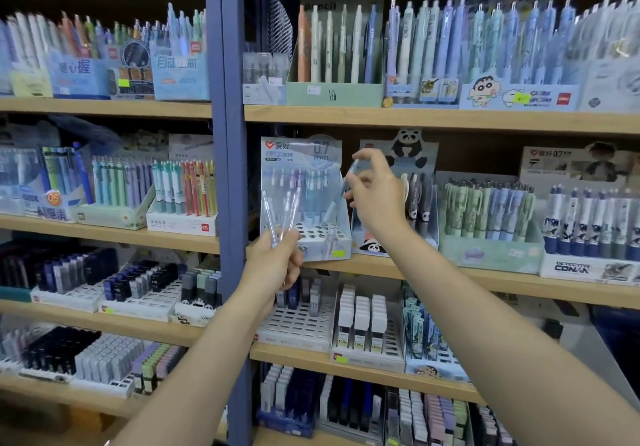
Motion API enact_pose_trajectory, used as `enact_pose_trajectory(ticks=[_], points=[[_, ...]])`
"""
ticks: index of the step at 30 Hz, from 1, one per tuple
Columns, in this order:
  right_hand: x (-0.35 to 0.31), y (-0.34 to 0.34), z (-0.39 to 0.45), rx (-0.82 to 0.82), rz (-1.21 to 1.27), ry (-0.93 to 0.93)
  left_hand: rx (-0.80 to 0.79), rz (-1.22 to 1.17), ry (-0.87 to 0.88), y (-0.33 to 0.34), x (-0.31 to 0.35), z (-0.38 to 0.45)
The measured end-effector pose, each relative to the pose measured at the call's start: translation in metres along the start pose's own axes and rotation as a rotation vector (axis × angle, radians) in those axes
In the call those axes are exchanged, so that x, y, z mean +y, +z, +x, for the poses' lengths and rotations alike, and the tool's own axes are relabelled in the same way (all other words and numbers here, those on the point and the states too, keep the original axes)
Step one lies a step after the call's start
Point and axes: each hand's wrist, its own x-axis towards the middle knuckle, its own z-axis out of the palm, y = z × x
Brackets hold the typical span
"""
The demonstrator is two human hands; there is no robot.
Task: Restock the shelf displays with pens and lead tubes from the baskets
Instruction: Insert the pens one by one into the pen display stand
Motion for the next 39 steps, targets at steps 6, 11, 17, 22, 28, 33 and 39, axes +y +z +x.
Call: enact_pose_trajectory(ticks=[6, 11, 17, 22, 28, 33, 39], points=[[0.004, 0.008, 0.008, -0.021, -0.017, 0.004, -0.021, 0.082, 0.021, -0.007, -0.002, 0.002], [0.001, 0.017, 0.010, -0.105, -0.203, -0.079, -0.051, -0.017, -0.028, -0.011, -0.007, 0.006], [-0.002, 0.026, 0.012, -0.210, -0.353, -0.154, -0.104, -0.121, -0.045, -0.018, -0.005, 0.002], [-0.003, 0.025, 0.012, -0.205, -0.431, -0.155, -0.122, -0.123, 0.003, -0.024, -0.005, 0.003], [-0.023, 0.019, -0.015, -0.266, 0.004, 0.018, -0.122, -0.157, 0.042, -0.020, -0.009, 0.007], [-0.027, 0.018, -0.024, -0.474, 0.188, 0.209, -0.127, -0.171, 0.037, -0.013, -0.008, 0.006], [-0.016, 0.008, -0.015, -0.417, 0.344, 0.319, -0.137, -0.130, 0.010, -0.017, -0.010, 0.003]])
